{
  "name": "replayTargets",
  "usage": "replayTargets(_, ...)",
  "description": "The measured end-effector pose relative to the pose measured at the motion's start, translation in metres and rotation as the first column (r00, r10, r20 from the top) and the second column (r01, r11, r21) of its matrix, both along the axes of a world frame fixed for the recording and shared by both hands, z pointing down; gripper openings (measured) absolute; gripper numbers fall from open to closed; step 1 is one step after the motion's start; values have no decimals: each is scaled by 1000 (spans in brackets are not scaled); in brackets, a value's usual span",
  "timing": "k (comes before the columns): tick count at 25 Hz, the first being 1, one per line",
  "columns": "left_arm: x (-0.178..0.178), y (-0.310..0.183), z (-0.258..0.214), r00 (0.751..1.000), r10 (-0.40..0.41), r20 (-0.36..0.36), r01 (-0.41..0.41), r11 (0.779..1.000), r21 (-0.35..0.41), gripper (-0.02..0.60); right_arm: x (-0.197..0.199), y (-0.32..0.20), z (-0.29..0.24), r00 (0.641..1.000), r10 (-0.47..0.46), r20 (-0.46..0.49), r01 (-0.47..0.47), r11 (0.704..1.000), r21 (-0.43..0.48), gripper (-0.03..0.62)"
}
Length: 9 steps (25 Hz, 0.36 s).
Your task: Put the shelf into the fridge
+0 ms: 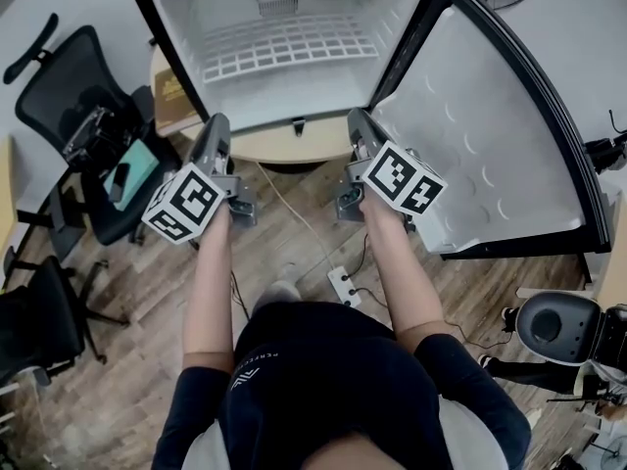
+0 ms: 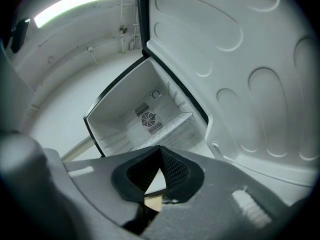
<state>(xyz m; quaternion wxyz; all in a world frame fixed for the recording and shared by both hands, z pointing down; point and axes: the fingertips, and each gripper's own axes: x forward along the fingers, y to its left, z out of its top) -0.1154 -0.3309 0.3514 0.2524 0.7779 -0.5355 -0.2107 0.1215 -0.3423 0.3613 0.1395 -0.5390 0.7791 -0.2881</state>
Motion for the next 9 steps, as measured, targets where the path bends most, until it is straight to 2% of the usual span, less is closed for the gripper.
replayTargets(9,-3,-3,0,1000,7,10,-7,1000,-5,14,-3,-4,-6,1000,-5,-10,5,1000,12,0)
